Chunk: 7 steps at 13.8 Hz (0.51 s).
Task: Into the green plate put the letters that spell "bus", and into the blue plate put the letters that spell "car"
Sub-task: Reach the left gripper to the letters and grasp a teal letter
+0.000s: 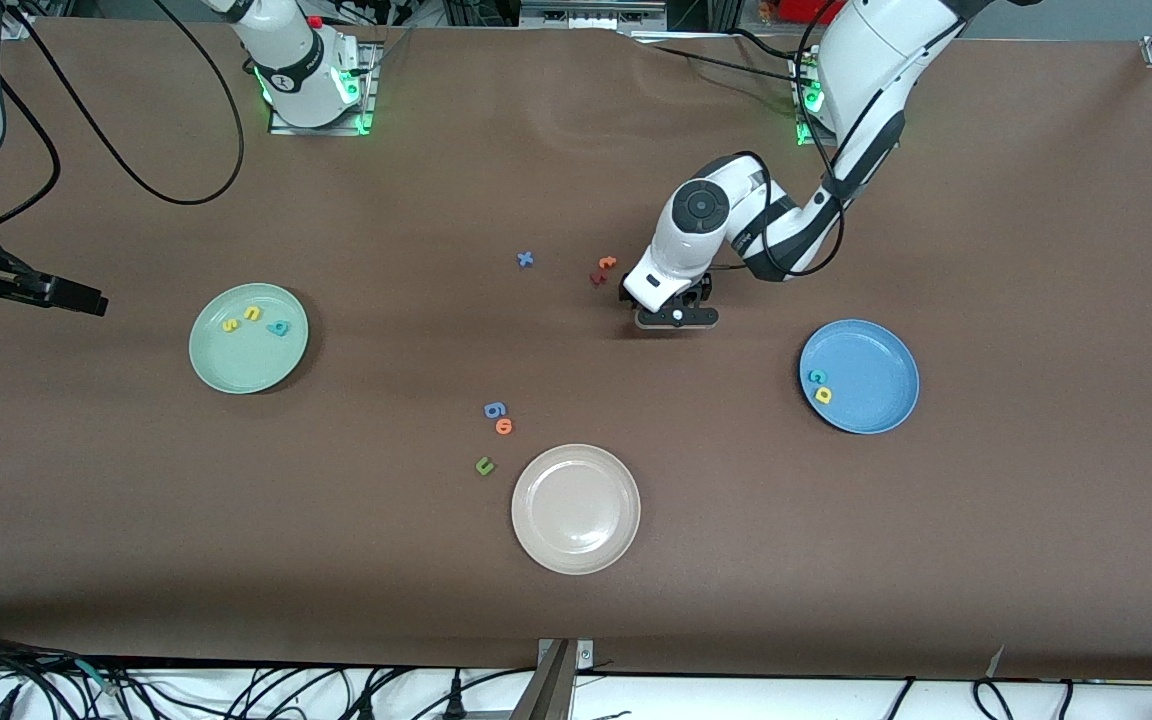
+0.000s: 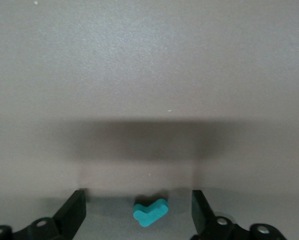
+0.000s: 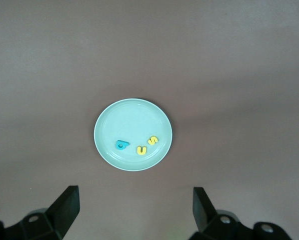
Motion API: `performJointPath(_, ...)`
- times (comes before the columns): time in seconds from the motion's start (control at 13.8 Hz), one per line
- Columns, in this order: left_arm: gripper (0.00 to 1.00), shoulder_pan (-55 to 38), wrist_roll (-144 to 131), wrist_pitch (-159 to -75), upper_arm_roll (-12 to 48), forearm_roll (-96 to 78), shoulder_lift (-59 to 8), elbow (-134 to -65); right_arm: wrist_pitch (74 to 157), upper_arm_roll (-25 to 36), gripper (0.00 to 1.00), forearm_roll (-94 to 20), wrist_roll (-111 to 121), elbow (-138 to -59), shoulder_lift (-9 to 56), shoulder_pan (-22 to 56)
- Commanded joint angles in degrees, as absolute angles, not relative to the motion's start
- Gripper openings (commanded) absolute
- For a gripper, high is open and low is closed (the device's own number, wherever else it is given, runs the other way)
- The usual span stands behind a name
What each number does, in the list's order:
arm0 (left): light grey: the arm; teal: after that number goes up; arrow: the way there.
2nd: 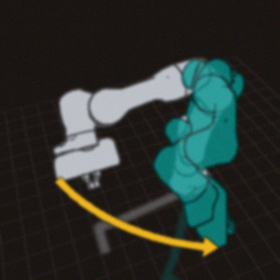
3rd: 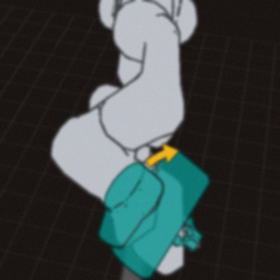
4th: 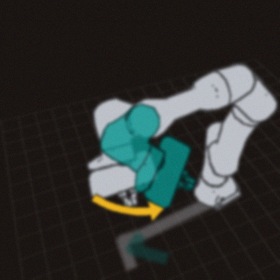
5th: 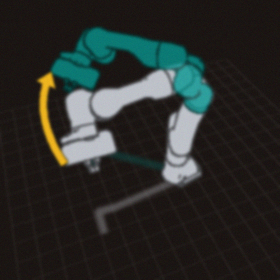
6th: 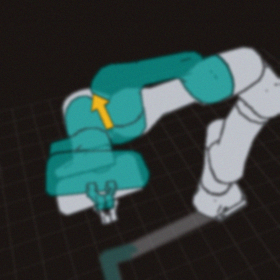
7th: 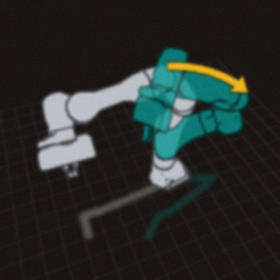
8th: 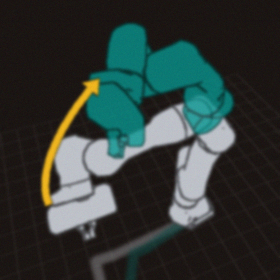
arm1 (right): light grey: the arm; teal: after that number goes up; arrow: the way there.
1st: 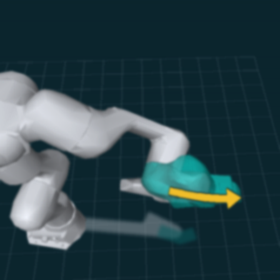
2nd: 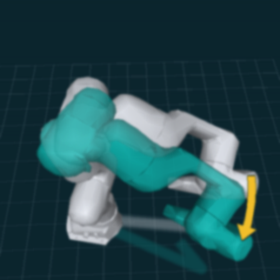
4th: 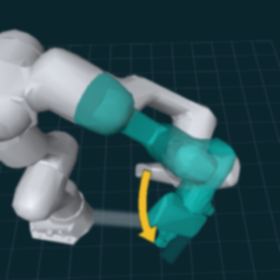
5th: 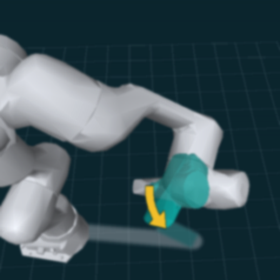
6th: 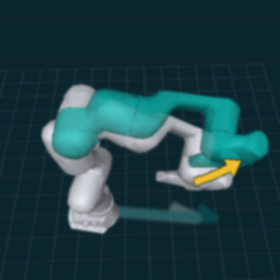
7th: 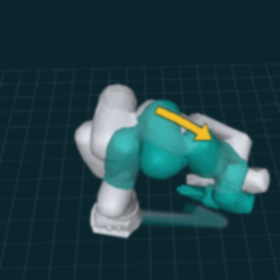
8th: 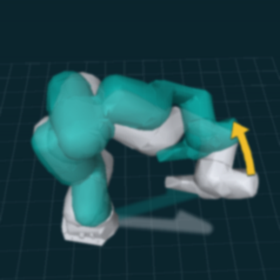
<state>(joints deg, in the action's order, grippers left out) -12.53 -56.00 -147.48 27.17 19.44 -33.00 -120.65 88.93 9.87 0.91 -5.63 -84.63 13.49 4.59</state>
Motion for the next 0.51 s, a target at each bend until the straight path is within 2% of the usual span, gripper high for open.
performJointPath(0.0,0.86,-12.9,-58.3,-147.7,27.0,21.7,-33.3,-120.1,89.3,10.2,1.0,0.9,-4.7,-85.3,12.7,4.3)
performJointPath(0.22,0.82,-13.2,-58.8,-147.7,27.1,21.7,-33.3,-120.3,89.0,11.0,1.0,0.9,-4.0,-85.3,12.7,4.3)
performJointPath(0.29,0.76,-13.4,-59.0,-147.7,27.1,21.7,-33.2,-120.4,88.7,11.0,1.0,1.0,-3.3,-85.3,12.7,4.3)
performJointPath(0.44,0.71,-13.7,-59.7,-147.7,27.2,21.7,-33.1,-120.5,88.5,12.0,1.0,1.0,-1.6,-85.7,12.5,4.3)
